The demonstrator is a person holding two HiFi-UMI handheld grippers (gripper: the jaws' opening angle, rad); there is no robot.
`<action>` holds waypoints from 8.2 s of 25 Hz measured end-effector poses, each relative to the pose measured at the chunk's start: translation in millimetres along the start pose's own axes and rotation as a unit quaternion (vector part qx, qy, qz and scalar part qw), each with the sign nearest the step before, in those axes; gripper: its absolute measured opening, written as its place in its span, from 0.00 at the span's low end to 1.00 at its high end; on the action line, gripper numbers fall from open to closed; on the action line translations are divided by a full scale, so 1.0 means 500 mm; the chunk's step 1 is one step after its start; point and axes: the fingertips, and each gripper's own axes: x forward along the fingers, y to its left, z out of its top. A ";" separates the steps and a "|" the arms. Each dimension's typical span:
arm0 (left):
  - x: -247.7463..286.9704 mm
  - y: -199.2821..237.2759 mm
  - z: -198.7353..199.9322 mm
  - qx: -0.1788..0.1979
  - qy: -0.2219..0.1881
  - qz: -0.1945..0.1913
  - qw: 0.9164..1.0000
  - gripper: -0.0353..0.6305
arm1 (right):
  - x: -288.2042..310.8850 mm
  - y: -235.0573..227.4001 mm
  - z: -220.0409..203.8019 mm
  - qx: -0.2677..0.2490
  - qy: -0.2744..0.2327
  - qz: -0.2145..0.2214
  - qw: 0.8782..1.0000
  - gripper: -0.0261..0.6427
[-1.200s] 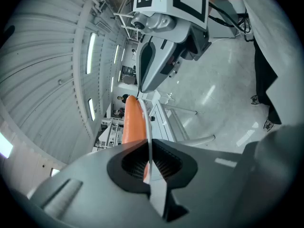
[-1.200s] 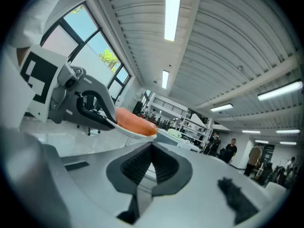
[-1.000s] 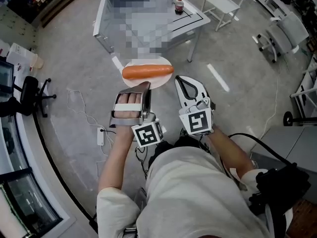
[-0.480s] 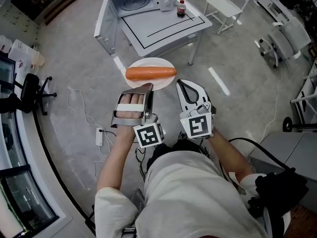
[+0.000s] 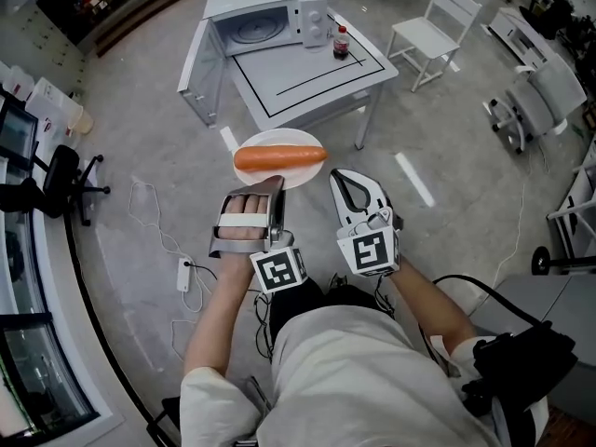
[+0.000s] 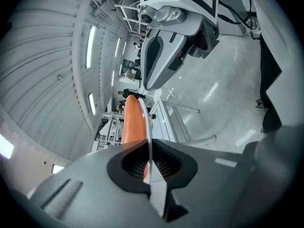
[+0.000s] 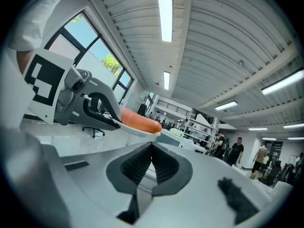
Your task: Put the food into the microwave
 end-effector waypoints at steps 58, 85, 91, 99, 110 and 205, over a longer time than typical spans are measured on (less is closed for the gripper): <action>0.721 0.291 -0.131 -0.043 0.017 0.007 0.999 0.10 | 0.712 -0.409 -0.117 0.046 -0.024 0.035 0.998 0.06; 1.003 0.243 -0.224 -0.086 0.099 -0.036 0.991 0.10 | 0.931 -0.459 -0.277 0.067 -0.007 0.100 0.993 0.06; 1.088 0.239 -0.264 -0.079 0.093 -0.044 0.992 0.10 | 0.987 -0.446 -0.311 0.087 0.011 0.101 0.991 0.06; 1.159 0.200 -0.299 -0.074 0.092 -0.068 0.991 0.10 | 1.031 -0.429 -0.345 0.099 0.026 0.097 0.990 0.06; 1.250 0.178 -0.336 -0.076 0.084 -0.077 0.990 0.11 | 1.088 -0.406 -0.374 0.099 0.042 0.103 0.989 0.06; 1.296 0.128 -0.364 -0.024 0.067 -0.283 0.957 0.07 | 1.093 -0.352 -0.289 0.068 0.024 0.156 0.985 0.06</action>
